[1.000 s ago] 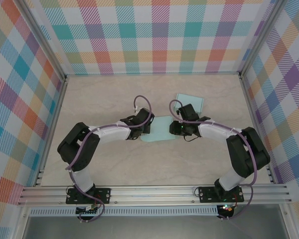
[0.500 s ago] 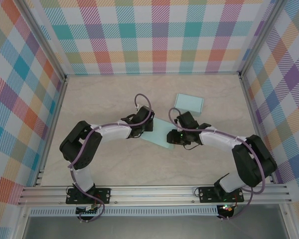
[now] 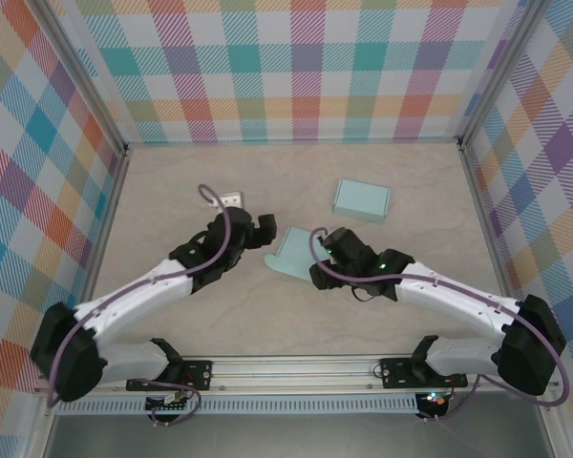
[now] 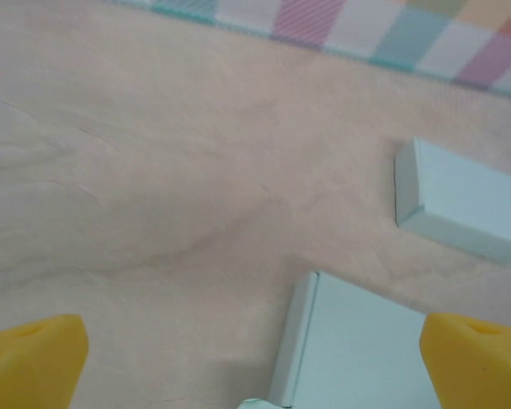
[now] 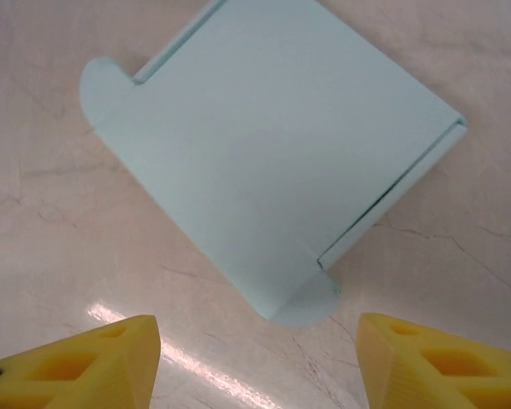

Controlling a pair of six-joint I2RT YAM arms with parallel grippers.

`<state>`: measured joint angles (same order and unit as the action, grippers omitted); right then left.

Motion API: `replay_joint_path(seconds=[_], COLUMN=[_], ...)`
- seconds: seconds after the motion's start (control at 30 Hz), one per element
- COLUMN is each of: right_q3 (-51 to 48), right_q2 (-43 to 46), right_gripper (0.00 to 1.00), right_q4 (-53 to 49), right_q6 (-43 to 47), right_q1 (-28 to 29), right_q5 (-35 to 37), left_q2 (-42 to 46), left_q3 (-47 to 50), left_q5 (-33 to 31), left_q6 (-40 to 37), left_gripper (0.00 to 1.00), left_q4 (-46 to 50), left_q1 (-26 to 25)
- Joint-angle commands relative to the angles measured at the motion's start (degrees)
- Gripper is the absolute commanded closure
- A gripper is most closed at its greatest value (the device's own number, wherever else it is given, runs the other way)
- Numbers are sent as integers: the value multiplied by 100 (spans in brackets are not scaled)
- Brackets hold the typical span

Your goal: Fold the paper box

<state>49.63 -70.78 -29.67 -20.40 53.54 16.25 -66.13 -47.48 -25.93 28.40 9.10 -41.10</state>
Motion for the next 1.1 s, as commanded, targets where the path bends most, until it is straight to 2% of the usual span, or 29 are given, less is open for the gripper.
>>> replay_joint_path(seconds=[0.0, 0.23, 0.37, 0.53, 0.83, 1.03, 1.07], right_q3=[377, 1171, 1536, 1899, 1835, 1761, 1761], right_q2=[-584, -2116, -2847, -3641, -3956, -4103, -4113], right_gripper=[36, 37, 36, 37, 40, 51, 58], right_q4=[-495, -614, -627, -703, -457, -322, -294], right_q6=[642, 1241, 1517, 1640, 1575, 1620, 1636], right_q1=[568, 1408, 1492, 1528, 1339, 1220, 1220], right_q5=[1132, 2379, 2882, 3456, 3708, 3817, 3818], left_q2=[766, 2490, 3358, 4016, 3988, 3797, 3776], left_q3=[444, 1107, 1486, 1731, 1794, 1736, 1723], left_q5=[-981, -2358, -2678, -2857, -2778, -2721, -2721], left_q6=[217, 993, 1110, 1208, 1274, 1279, 1270], left_gripper=[0, 0, 0, 0, 0, 0, 0], left_q4=[549, 1664, 1737, 1843, 1858, 1792, 1790], left_q1=[39, 41, 41, 41, 41, 41, 43])
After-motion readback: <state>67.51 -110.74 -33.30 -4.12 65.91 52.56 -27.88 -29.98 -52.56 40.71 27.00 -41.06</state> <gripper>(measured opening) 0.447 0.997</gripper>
